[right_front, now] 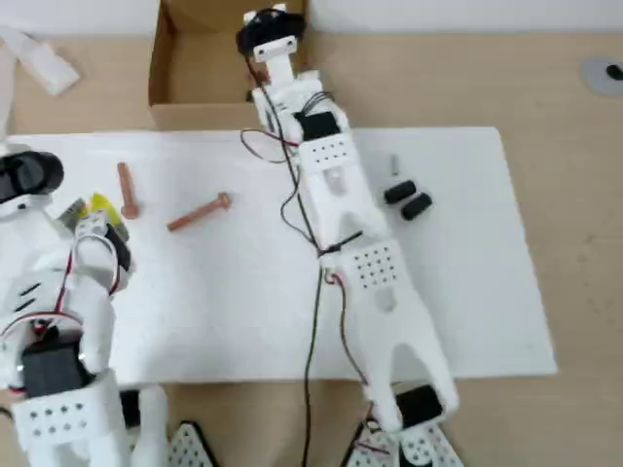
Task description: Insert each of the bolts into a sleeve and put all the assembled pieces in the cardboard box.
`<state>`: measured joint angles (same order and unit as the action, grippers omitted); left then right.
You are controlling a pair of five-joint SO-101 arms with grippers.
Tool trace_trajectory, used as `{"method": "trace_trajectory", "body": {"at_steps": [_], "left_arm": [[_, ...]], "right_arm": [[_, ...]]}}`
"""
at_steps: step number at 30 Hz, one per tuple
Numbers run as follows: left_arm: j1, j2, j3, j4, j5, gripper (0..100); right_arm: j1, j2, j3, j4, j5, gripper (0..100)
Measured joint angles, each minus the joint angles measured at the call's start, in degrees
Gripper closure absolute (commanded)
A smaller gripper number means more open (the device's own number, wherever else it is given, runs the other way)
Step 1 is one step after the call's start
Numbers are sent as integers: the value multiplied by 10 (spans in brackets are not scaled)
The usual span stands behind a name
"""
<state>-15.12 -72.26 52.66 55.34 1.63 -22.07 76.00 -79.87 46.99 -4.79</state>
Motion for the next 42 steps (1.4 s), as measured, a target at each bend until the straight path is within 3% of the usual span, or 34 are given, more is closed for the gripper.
{"method": "trace_trajectory", "body": {"at_steps": [4, 9, 16, 22, 32, 38, 42], "left_arm": [[-11, 2, 7, 0, -7, 846], [-3, 7, 7, 0, -94, 847], [147, 96, -2, 5, -281, 844], [176, 248, -55, -9, -450, 843], [176, 598, -273, -27, -481, 843], [176, 783, -427, 108, -500, 843], [176, 816, -478, 176, -515, 843]], "right_arm": [[8, 2, -51, 62, -2, 616], [9, -2, -124, 162, 0, 616], [77, -105, -126, 328, 0, 614], [184, -244, -126, 493, -2, 616], [270, -342, -132, 543, 53, 616], [277, -343, -90, 543, 127, 616], [277, -343, -37, 543, 163, 616]]}}
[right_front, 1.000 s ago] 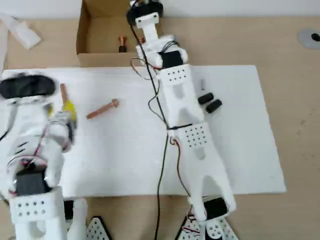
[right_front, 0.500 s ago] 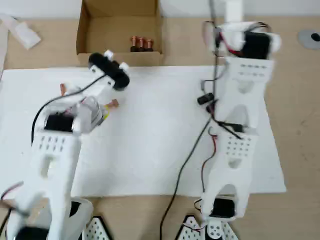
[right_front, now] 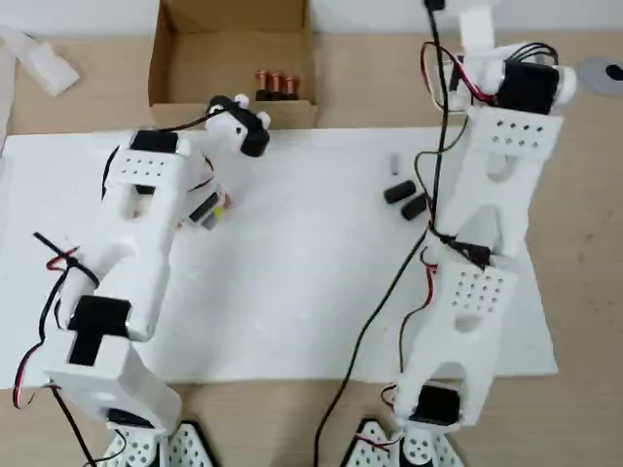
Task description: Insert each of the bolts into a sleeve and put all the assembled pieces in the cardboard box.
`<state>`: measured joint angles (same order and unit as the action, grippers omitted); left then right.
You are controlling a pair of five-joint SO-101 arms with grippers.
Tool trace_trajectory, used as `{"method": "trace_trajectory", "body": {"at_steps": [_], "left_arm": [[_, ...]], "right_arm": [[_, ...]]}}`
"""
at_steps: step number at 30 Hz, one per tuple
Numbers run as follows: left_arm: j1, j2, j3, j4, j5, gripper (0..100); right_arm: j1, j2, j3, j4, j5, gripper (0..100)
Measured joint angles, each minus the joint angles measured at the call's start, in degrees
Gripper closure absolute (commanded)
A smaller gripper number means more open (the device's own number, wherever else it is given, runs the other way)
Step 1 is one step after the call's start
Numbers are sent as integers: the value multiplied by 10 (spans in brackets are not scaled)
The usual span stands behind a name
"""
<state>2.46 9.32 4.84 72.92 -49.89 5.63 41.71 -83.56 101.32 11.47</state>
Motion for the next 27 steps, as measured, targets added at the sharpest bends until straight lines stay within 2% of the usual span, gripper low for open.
{"method": "trace_trajectory", "body": {"at_steps": [8, 12, 17, 27], "left_arm": [[0, 7, -12, 9, -40, 843], [0, 8, -12, 6, -90, 843], [1, 52, -18, -33, -136, 844], [1, 174, -127, -32, -142, 846]], "right_arm": [[0, 0, 21, 0, 11, 616], [0, 0, 21, 0, 11, 616], [0, 0, 21, 0, 11, 616], [0, 0, 21, 0, 11, 616]]}}
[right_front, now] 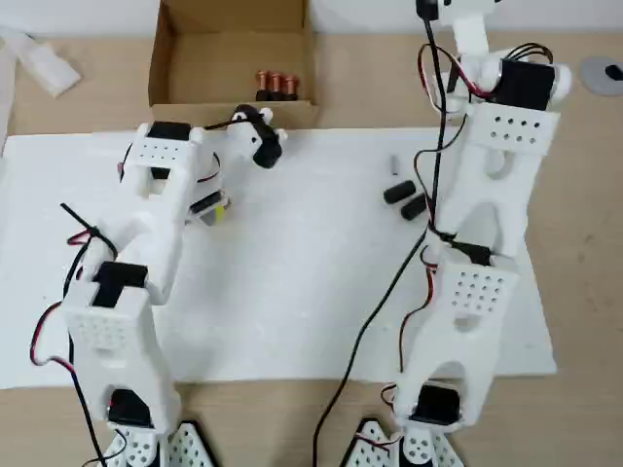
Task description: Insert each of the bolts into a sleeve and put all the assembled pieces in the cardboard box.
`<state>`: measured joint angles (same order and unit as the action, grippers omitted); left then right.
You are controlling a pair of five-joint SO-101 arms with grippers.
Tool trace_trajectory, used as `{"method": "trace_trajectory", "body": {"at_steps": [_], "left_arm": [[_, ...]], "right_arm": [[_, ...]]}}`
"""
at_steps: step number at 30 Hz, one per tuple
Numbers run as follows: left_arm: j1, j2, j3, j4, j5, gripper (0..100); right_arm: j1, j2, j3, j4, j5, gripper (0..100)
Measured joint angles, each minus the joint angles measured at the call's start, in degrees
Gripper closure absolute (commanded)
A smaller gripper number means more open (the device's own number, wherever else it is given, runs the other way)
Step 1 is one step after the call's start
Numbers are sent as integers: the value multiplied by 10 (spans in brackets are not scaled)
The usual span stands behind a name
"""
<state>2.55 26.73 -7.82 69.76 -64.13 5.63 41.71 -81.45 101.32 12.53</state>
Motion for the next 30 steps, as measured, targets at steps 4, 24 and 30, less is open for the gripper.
{"method": "trace_trajectory", "body": {"at_steps": [4, 24, 30], "left_arm": [[1, 33, -47, 16, -1, 847], [13, 95, -116, 100, -6, 988], [17, 100, -151, 147, 24, 986]], "right_arm": [[0, 0, 0, 0, 0, 616], [0, 0, 6, 0, 0, 616], [0, 0, 66, 0, -4, 616]]}}
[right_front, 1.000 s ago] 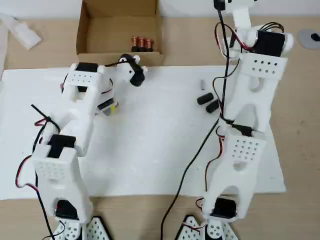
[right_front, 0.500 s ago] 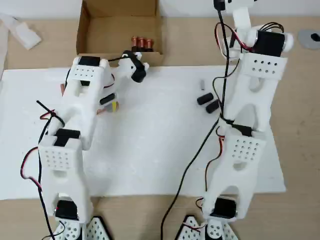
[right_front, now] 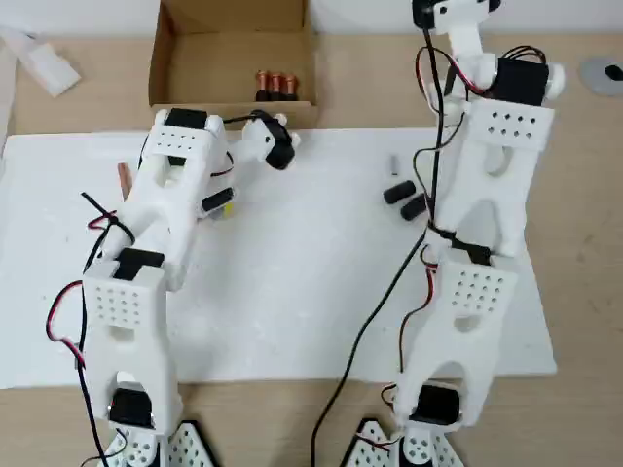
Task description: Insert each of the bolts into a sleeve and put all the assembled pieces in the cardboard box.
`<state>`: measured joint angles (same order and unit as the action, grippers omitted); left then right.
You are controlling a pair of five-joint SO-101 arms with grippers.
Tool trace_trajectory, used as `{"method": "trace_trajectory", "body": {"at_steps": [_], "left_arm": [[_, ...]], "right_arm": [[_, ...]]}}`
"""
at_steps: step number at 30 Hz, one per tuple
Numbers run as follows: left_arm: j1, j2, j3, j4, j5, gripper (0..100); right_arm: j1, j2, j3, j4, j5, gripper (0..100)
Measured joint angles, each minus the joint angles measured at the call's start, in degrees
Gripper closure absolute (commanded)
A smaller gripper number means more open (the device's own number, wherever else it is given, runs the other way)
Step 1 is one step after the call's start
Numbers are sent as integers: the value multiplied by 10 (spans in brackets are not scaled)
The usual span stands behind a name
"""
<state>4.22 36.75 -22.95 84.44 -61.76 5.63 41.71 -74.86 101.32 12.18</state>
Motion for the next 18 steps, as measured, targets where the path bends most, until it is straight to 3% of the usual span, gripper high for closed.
{"method": "trace_trajectory", "body": {"at_steps": [5, 10, 18], "left_arm": [[-5, -24, -45, 40, 68, 986], [-2, -127, -85, 88, 155, 986], [52, -325, -33, 136, 246, 986]], "right_arm": [[0, -63, 102, 1, -23, 616], [-39, -210, 295, 1, -55, 616], [-90, -353, 550, -22, -323, 616]]}}
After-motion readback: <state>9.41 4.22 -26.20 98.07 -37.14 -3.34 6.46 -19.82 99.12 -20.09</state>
